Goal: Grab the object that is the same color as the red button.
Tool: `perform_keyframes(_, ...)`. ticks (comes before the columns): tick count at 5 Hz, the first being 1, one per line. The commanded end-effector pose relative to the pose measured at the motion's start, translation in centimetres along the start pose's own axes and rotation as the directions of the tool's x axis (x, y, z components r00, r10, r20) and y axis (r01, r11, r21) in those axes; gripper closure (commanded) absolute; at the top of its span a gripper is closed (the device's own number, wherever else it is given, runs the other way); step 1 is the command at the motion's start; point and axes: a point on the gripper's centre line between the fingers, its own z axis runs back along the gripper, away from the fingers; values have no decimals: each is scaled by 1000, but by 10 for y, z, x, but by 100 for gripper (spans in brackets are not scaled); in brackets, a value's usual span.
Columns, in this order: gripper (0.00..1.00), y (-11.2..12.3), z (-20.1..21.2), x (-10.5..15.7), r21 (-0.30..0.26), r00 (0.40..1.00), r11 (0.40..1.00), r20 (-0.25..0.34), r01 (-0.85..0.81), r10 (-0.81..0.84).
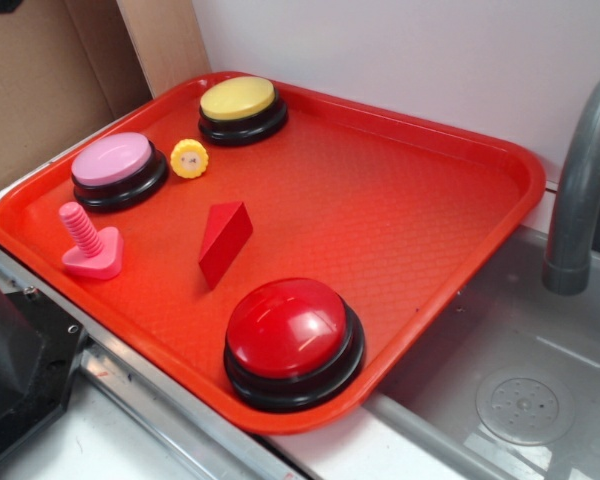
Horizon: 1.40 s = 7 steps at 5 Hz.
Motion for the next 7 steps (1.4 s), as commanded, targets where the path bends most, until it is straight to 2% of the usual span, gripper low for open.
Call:
perform_keyframes(1,0,0,0,0,0,1000,1000,0,0,0)
perform_keyframes(2,0,0,-11,5,-34,993,992,-21,-119,118)
perform_keyframes(3,0,-5,-30,11,-68,965,963,8,-261,262)
perform_keyframes(4,0,-12,-63,24,-81,915,916,65,-393,399)
perform_keyframes(5,0,-13,-94,39,-51,846,852,101,-521,523)
perform_keyframes(6,0,-13,-118,52,-73,785,801,162,-595,598)
perform_keyframes(7,0,-12,-148,65,-61,740,755,161,-653,653)
